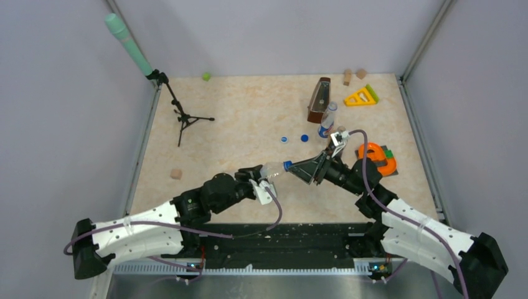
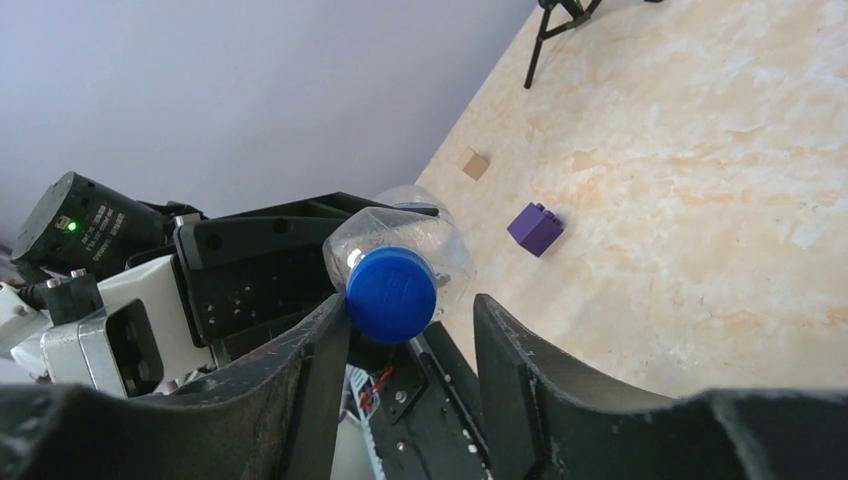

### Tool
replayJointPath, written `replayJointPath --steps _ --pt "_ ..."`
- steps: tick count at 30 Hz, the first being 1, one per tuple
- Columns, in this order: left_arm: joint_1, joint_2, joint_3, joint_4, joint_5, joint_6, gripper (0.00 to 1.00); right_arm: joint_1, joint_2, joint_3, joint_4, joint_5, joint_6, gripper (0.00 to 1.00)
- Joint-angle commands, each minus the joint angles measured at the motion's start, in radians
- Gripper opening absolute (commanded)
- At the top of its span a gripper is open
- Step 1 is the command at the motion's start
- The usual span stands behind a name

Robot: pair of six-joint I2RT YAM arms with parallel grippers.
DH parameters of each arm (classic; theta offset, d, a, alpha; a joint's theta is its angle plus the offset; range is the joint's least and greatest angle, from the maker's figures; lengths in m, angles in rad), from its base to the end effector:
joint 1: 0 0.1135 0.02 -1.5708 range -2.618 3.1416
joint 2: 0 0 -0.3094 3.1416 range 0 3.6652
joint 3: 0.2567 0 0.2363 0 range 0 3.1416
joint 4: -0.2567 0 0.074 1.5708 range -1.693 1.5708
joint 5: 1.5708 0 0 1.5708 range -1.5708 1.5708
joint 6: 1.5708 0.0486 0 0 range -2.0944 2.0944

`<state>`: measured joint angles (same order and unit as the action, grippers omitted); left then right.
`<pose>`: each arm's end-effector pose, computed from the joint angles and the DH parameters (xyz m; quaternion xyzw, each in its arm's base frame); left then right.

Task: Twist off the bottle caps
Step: Unscrew the bottle cap from the plastic bottle.

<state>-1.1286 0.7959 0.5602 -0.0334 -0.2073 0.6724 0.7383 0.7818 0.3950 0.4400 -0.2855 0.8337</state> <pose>0.0762 -0.1376 0.3072 0.5812 0.5407 -0.0561 0.6056 0.1056 0.1146 0.3072 -0.0706 0.6852 0.5774 0.4383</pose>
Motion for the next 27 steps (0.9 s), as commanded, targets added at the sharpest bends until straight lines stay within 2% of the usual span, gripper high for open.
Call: replayJointPath --steps 1,4,11,16,18,25,27 --pt "-0.005 -0.029 -0.015 0.058 0.001 0.006 0.00 -0.004 0.018 0.045 0.066 -0.016 0.020 0.45" --pt "-0.005 -0.036 -0.012 0.059 0.007 0.010 0.00 -0.005 0.024 0.035 0.069 -0.007 0.021 0.35" --pt "-0.005 -0.052 -0.019 0.049 0.024 -0.003 0.00 -0.004 0.054 0.042 0.079 -0.036 0.001 0.19" --pt "-0.005 -0.059 -0.022 0.041 0.034 -0.009 0.00 -0.005 0.076 0.048 0.091 -0.043 -0.004 0.11" --pt "-0.006 -0.059 -0.024 0.040 0.037 -0.012 0.00 -0.004 0.084 0.046 0.101 -0.062 -0.012 0.00" --pt "-0.004 -0.039 -0.014 0.037 0.046 -0.142 0.00 -0.004 0.080 0.036 0.091 -0.105 -0.061 0.00" --pt "-0.003 -0.022 0.008 -0.007 0.071 -0.165 0.00 -0.005 0.072 0.035 0.082 -0.108 -0.075 0.00"
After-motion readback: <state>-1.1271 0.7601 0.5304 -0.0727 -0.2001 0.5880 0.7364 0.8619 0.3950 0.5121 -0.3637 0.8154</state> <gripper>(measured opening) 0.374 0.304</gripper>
